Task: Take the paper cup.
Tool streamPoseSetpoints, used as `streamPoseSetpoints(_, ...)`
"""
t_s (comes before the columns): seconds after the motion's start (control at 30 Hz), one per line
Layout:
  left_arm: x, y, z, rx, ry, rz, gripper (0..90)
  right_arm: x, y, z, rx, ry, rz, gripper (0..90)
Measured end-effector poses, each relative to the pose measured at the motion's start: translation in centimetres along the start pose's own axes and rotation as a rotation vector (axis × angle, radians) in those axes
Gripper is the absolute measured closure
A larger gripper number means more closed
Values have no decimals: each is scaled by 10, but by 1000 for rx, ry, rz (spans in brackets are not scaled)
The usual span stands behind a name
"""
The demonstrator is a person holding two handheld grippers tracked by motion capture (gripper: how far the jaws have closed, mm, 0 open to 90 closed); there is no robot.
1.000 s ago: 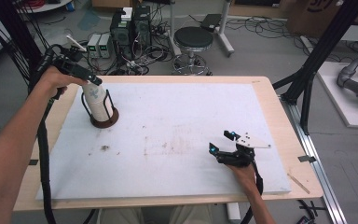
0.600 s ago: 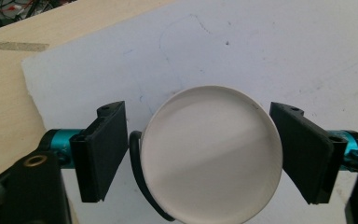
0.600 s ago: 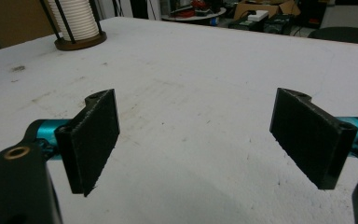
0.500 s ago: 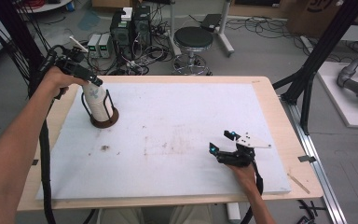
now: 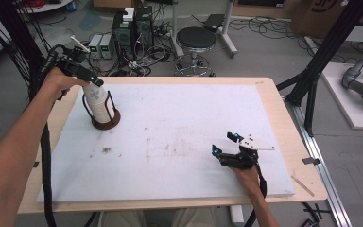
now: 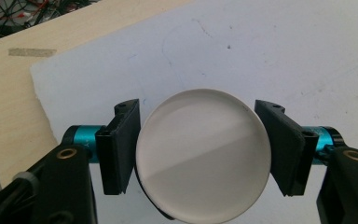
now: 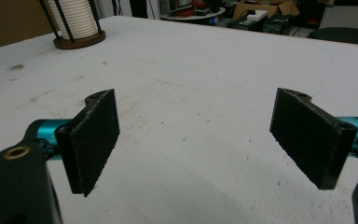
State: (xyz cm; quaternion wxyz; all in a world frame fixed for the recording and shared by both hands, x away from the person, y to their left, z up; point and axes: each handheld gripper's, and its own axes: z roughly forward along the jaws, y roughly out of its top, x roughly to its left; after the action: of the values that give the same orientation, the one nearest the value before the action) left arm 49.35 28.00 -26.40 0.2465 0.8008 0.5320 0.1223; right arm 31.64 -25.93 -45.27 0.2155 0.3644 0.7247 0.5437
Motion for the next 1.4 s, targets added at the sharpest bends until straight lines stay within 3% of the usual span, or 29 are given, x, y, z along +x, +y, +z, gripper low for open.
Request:
streamPoseSetpoints(0.73, 2, -1, -9, -43, -5, -31, 350, 0, 0, 0, 1, 0, -7, 160)
streamPoseSetpoints(1.4, 2, -1, -12, -56, -5, -17, 345, 0, 0, 0, 1, 0, -6, 160)
